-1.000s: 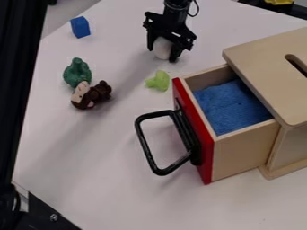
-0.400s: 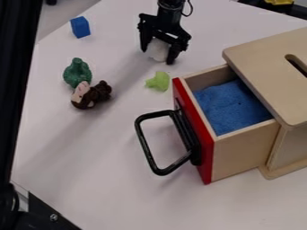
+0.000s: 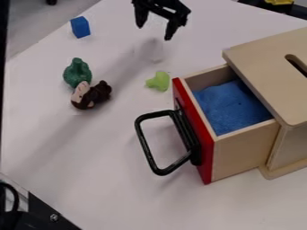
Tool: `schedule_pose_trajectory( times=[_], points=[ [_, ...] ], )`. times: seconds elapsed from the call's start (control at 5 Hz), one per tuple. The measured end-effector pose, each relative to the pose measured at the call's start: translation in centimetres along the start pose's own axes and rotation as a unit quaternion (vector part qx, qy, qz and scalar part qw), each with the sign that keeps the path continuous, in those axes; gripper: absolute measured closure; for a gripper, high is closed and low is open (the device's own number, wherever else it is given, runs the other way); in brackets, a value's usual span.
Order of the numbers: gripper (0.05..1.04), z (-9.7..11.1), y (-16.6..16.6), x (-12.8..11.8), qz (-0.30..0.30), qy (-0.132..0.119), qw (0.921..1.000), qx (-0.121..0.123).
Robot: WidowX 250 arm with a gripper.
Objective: Prendre la boule dean la tiroire
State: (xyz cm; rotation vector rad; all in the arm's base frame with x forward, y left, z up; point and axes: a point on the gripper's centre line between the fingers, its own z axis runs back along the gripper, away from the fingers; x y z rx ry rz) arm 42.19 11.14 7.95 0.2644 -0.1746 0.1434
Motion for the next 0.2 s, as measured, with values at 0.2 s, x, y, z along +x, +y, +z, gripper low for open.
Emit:
schedule_pose_trajectory(
  times=[0.2],
  points=[
    [0.085, 3.29, 1.12, -0.7, 0.034, -0.011, 0.9975, 0.06]
  ],
)
